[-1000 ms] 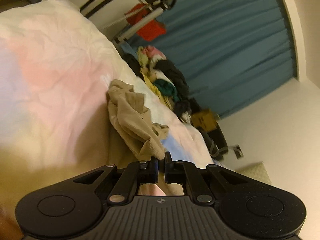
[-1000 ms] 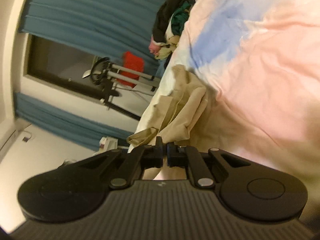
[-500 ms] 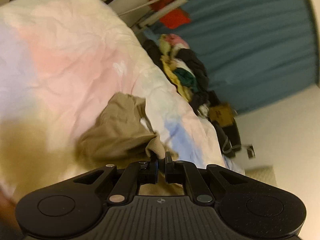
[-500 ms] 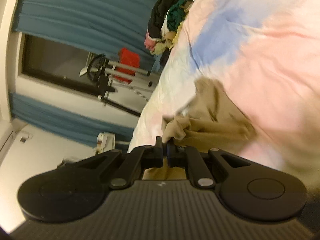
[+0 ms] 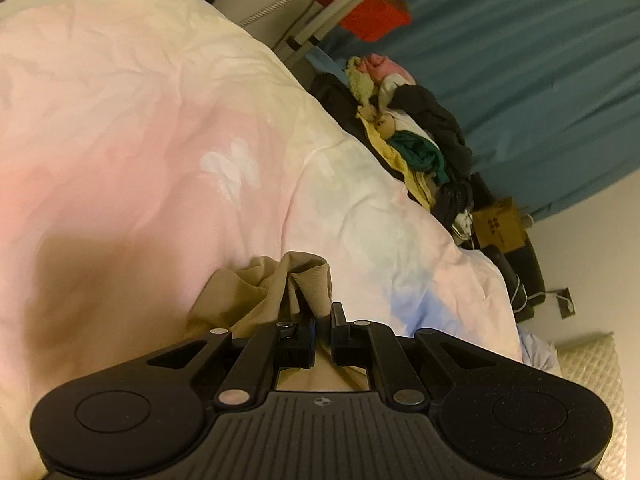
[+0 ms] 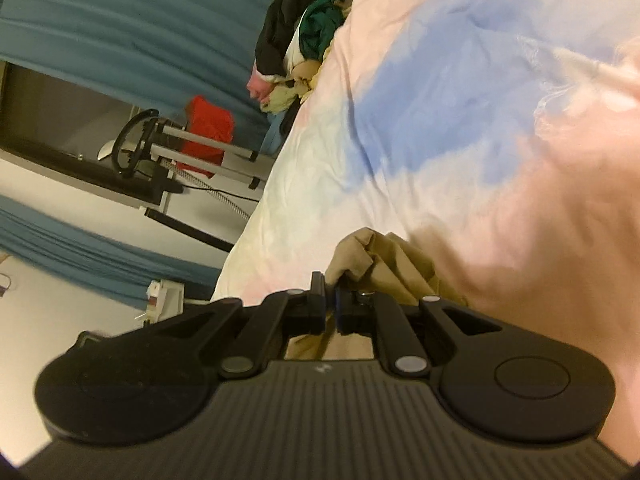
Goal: Fold clothes
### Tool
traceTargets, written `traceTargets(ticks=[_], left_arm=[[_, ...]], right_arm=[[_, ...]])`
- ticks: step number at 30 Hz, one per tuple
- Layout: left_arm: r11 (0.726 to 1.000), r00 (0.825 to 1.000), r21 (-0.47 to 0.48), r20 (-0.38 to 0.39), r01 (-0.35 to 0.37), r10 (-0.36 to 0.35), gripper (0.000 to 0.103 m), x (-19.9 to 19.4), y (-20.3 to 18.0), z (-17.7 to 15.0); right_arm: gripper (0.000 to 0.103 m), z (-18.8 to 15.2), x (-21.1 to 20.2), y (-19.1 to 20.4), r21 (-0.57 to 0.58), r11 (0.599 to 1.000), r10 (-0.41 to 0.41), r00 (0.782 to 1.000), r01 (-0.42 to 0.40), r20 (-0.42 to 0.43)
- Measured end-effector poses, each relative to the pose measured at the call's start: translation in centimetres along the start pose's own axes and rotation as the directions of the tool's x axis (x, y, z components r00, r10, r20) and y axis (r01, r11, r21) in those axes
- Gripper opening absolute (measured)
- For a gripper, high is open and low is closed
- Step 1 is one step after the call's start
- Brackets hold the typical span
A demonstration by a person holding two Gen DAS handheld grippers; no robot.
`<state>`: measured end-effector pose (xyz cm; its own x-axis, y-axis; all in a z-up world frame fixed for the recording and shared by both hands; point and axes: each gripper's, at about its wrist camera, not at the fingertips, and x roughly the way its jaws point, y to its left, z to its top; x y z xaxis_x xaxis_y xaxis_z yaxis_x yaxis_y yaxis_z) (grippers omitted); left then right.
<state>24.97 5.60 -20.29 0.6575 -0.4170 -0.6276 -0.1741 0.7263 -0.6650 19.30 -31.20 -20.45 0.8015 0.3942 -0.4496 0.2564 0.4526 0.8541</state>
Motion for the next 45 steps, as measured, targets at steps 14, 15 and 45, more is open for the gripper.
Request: traceTargets(ticks=[14, 15, 45], left_arm=[[0.955, 0.994, 0.292, 0.086, 0.046, -0.074, 0.085, -3.4, -3.4, -2.7], [0.940, 0.992, 0.337, 0.094, 0.047, -0.084, 0.086, -3.9, -3.7, -3.2], [0.776, 0.985, 0.606, 0.121, -0.172, 0.124, 0.092, 3.0, -3.4, -6.0]], right_arm=[[0.085, -1.6, -3.2, 3.1, -0.190, 0.960, 0.202, 0.978, -0.207, -0.047], [0.084, -2.0, -3.6, 3.5, -0.234, 0.953, 0.190, 0.981, -0.195, -0.044], [0.031, -5.3, 3.7, 4.1, -0.647, 0.746, -0.124, 0.987, 0.159, 0.101]])
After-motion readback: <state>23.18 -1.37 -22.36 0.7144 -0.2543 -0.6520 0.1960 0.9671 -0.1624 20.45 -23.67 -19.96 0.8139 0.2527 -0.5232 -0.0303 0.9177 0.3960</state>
